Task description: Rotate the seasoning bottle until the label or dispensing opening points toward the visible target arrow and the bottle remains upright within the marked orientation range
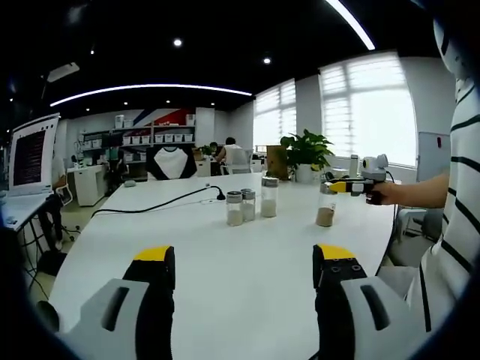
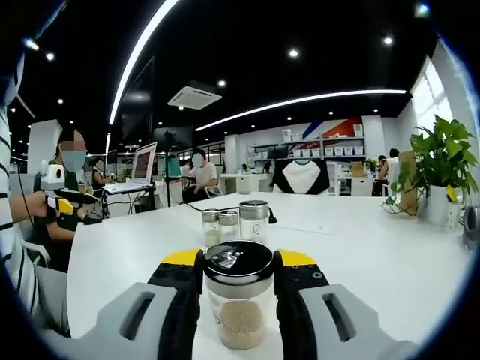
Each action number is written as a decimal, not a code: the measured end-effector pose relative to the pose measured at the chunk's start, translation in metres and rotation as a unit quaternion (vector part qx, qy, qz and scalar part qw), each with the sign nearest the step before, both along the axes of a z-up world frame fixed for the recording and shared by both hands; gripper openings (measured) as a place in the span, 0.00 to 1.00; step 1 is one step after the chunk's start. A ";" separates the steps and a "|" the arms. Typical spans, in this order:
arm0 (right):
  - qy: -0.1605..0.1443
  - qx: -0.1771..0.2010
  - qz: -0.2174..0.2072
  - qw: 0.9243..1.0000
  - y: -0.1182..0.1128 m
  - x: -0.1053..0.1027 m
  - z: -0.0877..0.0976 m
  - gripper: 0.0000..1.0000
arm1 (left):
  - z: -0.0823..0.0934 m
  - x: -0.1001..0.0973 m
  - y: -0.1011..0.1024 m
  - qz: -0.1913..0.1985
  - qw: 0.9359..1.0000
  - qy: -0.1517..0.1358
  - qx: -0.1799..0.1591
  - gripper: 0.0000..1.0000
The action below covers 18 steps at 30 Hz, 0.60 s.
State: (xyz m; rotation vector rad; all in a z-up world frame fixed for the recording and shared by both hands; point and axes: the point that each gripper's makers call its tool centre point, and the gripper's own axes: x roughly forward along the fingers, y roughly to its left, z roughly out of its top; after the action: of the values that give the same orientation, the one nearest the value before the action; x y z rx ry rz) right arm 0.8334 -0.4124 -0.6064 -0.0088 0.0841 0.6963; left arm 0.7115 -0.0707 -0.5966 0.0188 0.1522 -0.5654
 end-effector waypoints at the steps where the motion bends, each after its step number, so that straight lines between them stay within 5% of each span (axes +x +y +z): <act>1: 0.001 0.001 0.005 1.000 0.001 0.000 0.000 0.36 | 0.000 0.000 0.000 0.000 1.000 0.000 0.000 0.79; 18: 0.020 0.005 0.120 0.993 0.007 -0.007 -0.001 0.36 | 0.001 -0.003 -0.001 0.000 1.000 -0.001 0.000 0.79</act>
State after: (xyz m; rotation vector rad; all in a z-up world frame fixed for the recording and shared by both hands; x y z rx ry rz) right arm 0.8264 -0.4054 -0.6077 0.0043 0.1205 0.9365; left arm 0.7084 -0.0720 -0.5960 0.0191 0.1497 -0.5657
